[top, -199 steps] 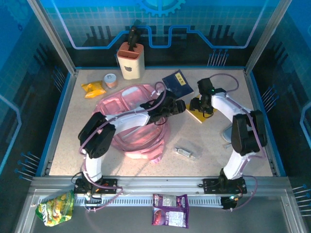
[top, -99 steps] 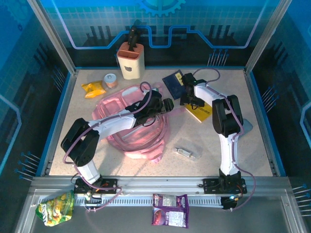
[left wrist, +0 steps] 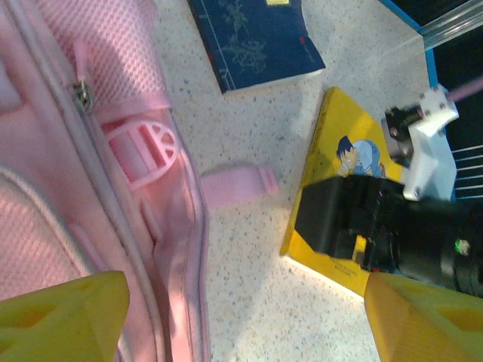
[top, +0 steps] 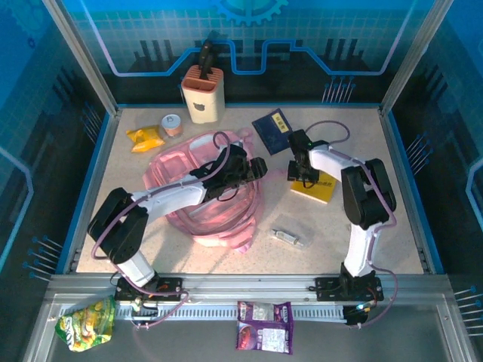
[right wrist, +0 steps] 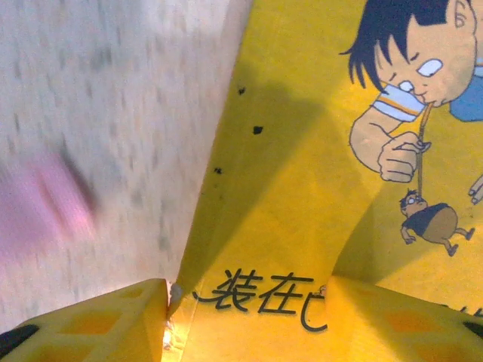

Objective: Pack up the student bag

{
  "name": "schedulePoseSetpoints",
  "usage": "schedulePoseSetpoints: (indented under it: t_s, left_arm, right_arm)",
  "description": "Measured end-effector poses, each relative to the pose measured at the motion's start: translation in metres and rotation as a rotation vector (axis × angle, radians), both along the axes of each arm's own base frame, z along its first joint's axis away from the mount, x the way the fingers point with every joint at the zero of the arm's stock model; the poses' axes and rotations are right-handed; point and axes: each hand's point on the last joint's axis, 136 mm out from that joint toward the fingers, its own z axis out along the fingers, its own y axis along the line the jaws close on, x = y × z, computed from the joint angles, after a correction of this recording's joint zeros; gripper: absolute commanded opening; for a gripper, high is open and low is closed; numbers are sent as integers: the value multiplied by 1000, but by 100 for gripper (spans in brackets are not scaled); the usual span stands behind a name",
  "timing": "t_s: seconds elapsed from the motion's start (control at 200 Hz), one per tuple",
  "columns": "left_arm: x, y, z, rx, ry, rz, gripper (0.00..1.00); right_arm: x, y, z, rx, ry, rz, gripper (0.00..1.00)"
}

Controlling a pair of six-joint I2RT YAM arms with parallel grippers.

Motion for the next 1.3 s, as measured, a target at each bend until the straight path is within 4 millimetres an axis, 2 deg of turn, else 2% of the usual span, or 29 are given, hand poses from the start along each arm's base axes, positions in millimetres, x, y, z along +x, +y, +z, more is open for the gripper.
schedulePoseSetpoints:
  t_s: [0.095, 0.235, 0.365, 0.47, 0.555, 0.665, 0.77, 0.931, 1.026, 1.156, 1.301]
  left_arm:
    - [-8, -5, 2, -23, 13, -9, 82]
    - [-29, -24, 11, -70, 28, -47, 81]
    - [-55, -47, 12, -99, 54, -92, 79]
    - [-76, -65, 9, -115, 81, -128, 77]
    - [-88, -79, -1, -121, 109, -147, 75]
    - [-94, -98, -22, -103, 152, -162, 74]
    - [-88, -117, -40, -92, 176, -162, 72]
    - [-77, -132, -62, -82, 186, -158, 71]
    - [-69, -144, -67, -80, 187, -157, 71]
    - [-60, -154, -66, -86, 181, -155, 71]
    - [-54, -158, -73, -64, 193, -143, 65]
  right_arm:
    - [-29, 8, 0, 33, 14, 24, 55]
    - [-77, 27, 1, 100, 52, 75, 59]
    - [-107, 23, 15, 140, 63, 84, 68]
    - [-105, 11, 38, 199, 2, 46, 71]
    - [-99, -14, 49, 251, -49, -38, 75]
    - [-99, -44, 44, 287, -50, -148, 78]
    - [-101, -63, 35, 306, -38, -213, 82]
    - [-96, -71, 28, 313, -35, -238, 86]
    - [-96, -77, 22, 318, -40, -254, 88]
    - [-100, -74, 7, 333, 9, -242, 82]
    - [-104, -66, -2, 359, 23, -208, 80]
